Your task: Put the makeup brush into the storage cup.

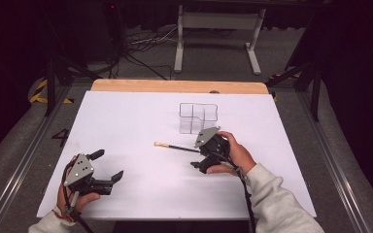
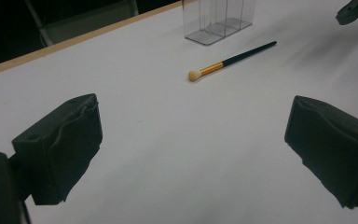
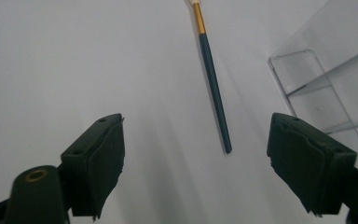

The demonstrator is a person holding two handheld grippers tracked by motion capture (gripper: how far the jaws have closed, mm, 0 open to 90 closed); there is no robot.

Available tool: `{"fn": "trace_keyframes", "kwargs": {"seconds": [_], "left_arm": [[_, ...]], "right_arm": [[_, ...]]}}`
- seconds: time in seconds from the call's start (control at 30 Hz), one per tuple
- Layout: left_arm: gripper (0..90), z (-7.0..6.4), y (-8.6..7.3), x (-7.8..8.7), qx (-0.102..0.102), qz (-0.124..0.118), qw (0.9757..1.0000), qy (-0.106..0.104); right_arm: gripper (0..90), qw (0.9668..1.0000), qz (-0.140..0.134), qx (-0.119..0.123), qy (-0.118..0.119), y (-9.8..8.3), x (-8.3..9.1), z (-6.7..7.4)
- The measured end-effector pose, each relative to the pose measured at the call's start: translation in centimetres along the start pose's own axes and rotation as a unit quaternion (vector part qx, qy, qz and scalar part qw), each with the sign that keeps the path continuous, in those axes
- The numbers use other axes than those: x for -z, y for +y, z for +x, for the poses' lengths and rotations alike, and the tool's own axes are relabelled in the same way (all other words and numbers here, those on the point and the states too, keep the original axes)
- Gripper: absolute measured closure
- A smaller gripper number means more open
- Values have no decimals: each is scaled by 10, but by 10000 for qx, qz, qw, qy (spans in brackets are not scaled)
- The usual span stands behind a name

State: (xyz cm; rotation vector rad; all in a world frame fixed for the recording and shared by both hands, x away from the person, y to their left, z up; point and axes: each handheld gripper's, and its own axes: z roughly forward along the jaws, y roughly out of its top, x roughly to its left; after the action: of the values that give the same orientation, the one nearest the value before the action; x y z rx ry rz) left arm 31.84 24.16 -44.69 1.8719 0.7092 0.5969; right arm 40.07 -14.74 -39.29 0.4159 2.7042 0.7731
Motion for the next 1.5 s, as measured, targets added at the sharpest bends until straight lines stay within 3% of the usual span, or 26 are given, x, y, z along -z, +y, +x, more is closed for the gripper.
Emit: {"fn": "trace_keyframes", "kwargs": {"seconds": [0.23,0.3,0.43,0.57,0.7,0.97,1.07,1.17,1.2,1.37,1.5], "left_arm": [[45,0,-1,-1,14,18,10000,-81],[45,0,-1,-2,17,28,9999,-96],[48,0,-2,-3,14,29,9999,-133],[49,1,-2,-3,17,19,9999,-168],[50,1,-2,-2,5,56,9997,-222],[51,2,-3,-3,-32,45,9994,-339],[52,2,-3,-3,-29,38,9994,-354],[52,1,-3,-3,-18,56,9994,-348],[53,1,-3,-3,-13,57,9994,-352],[57,1,-4,-3,11,85,9994,-346],[57,1,-3,-3,-16,55,9995,-311]], "right_arm": [[307,9988,438,100,205,29,-25,-7],[357,9969,702,222,265,38,-34,-8],[399,9954,819,149,466,57,-47,-19],[409,9919,1106,220,586,72,-63,-25],[478,9886,1321,225,679,82,-77,-29],[621,9818,1665,109,911,83,-102,-35],[716,9816,1623,54,1008,82,-102,-37],[834,9792,1732,173,1042,82,-100,-35],[836,9788,1760,180,1030,82,-100,-35],[837,9799,1748,289,922,79,-96,-30],[838,9853,1483,242,807,73,-90,-28]]}}
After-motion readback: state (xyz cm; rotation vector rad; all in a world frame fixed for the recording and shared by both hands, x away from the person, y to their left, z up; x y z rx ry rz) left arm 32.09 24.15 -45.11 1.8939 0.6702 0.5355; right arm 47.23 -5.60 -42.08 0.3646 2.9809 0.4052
